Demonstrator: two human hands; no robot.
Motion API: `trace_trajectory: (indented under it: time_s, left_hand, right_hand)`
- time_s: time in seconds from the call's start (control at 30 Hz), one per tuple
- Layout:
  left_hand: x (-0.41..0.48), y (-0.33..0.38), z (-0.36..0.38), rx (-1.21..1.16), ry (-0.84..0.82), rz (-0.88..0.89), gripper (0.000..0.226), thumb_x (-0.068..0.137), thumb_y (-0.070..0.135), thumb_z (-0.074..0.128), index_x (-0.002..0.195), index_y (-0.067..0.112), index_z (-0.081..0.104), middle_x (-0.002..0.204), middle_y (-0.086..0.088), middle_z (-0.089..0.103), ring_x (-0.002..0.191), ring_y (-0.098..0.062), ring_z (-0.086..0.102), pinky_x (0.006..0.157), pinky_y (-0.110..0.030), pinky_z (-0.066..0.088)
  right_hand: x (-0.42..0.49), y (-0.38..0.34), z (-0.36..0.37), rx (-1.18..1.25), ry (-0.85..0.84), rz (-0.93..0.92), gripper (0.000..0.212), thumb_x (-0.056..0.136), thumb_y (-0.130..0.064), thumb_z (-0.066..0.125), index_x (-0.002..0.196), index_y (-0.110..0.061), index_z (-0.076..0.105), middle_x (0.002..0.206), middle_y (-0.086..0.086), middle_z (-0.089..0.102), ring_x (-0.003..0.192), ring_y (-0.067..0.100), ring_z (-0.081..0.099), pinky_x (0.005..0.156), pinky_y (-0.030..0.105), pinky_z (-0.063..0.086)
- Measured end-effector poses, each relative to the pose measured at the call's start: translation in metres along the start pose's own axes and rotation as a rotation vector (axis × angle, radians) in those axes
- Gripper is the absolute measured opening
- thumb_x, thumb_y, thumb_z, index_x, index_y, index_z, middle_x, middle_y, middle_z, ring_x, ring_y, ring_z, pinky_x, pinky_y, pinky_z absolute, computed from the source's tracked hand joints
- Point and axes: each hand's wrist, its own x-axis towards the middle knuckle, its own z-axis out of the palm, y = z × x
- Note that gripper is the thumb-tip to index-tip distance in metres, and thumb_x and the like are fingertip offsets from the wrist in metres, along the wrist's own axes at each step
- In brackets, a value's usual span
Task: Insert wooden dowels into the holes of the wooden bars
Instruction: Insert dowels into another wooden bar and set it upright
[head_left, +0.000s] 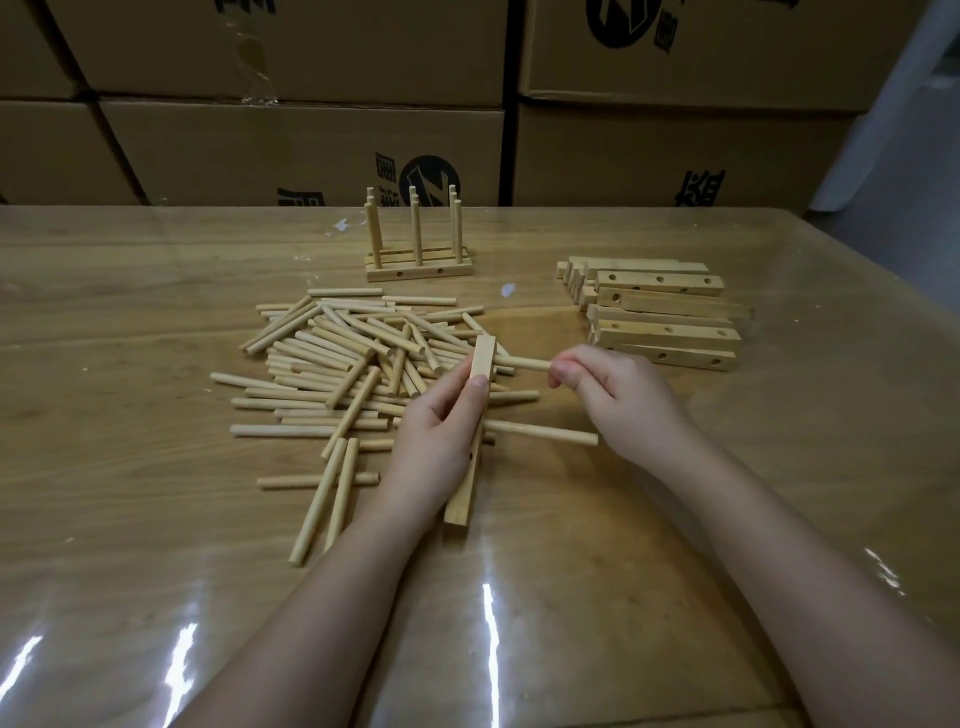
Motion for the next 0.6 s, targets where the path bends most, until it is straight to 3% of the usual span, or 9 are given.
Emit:
trace_trajectory:
  time_s: [0.1, 0.2, 0.27, 0.33, 0.43, 0.53, 0.6]
  left_hand:
    - [0.0, 0.001, -0.001, 0.008, -0.007, 0.007, 0.037, 0.097, 0.024, 0.051, 0.134, 0.021, 0.052, 0.106, 0.035, 0.053, 0.094, 0.033, 0.045, 0.078, 0.008, 0.033]
    - [0.0, 0.001, 0.0, 0.019, -0.009, -0.007, 0.038, 0.097, 0.026, 0.05, 0.135, 0.025, 0.05, 0.107, 0.036, 0.051, 0.094, 0.033, 0.044, 0.079, 0.008, 0.033]
    - [0.0, 0.001, 0.001, 0.022, -0.006, -0.017, 0.038, 0.097, 0.03, 0.05, 0.135, 0.028, 0.048, 0.108, 0.035, 0.052, 0.099, 0.028, 0.046, 0.084, 0.005, 0.035]
    - [0.0, 0.003, 0.002, 0.0, 0.012, -0.046, 0.038, 0.096, 0.033, 0.05, 0.134, 0.03, 0.05, 0.108, 0.033, 0.053, 0.104, 0.018, 0.048, 0.089, -0.004, 0.037]
    - [0.002, 0.004, -0.003, -0.134, 0.078, -0.136, 0.032, 0.094, 0.037, 0.053, 0.125, 0.031, 0.058, 0.117, 0.021, 0.061, 0.108, 0.008, 0.054, 0.092, -0.015, 0.044]
    - [0.004, 0.004, -0.009, -0.217, 0.11, -0.225, 0.04, 0.092, 0.043, 0.053, 0.128, 0.028, 0.057, 0.13, -0.005, 0.06, 0.119, -0.023, 0.057, 0.099, -0.041, 0.048]
    - [0.005, 0.004, -0.01, -0.27, 0.135, -0.24, 0.043, 0.092, 0.043, 0.052, 0.131, 0.026, 0.055, 0.124, -0.007, 0.062, 0.11, -0.026, 0.063, 0.084, -0.04, 0.056]
  right_hand:
    - [-0.001, 0.001, 0.001, 0.011, -0.014, 0.017, 0.022, 0.096, -0.026, 0.045, 0.085, -0.026, 0.064, 0.058, -0.01, 0.048, 0.061, -0.001, 0.047, 0.051, 0.014, 0.03]
    - [-0.001, 0.0, 0.004, 0.077, -0.031, 0.064, 0.021, 0.097, -0.029, 0.043, 0.089, -0.029, 0.063, 0.073, 0.0, 0.061, 0.07, 0.012, 0.055, 0.064, 0.029, 0.042]
    - [0.0, 0.0, 0.004, 0.164, -0.013, 0.071, 0.02, 0.097, -0.032, 0.043, 0.098, -0.03, 0.063, 0.084, -0.013, 0.064, 0.082, 0.005, 0.057, 0.07, 0.021, 0.045]
    - [-0.001, -0.003, 0.005, 0.327, 0.036, 0.076, 0.027, 0.094, -0.044, 0.039, 0.106, -0.032, 0.06, 0.08, -0.027, 0.06, 0.079, -0.01, 0.055, 0.064, 0.006, 0.041]
    - [-0.002, -0.004, 0.011, 0.604, 0.198, 0.189, 0.042, 0.087, -0.058, 0.029, 0.103, -0.032, 0.059, 0.064, -0.015, 0.052, 0.061, -0.003, 0.048, 0.056, 0.011, 0.04]
    - [-0.005, -0.009, 0.016, 0.638, 0.217, 0.282, 0.034, 0.098, -0.039, 0.03, 0.082, -0.02, 0.053, 0.063, -0.003, 0.046, 0.055, 0.005, 0.042, 0.055, 0.023, 0.036]
    - [-0.014, -0.016, 0.021, 0.477, 0.155, 0.139, 0.028, 0.098, -0.028, 0.038, 0.073, -0.02, 0.05, 0.059, -0.005, 0.043, 0.05, 0.002, 0.039, 0.052, 0.026, 0.033]
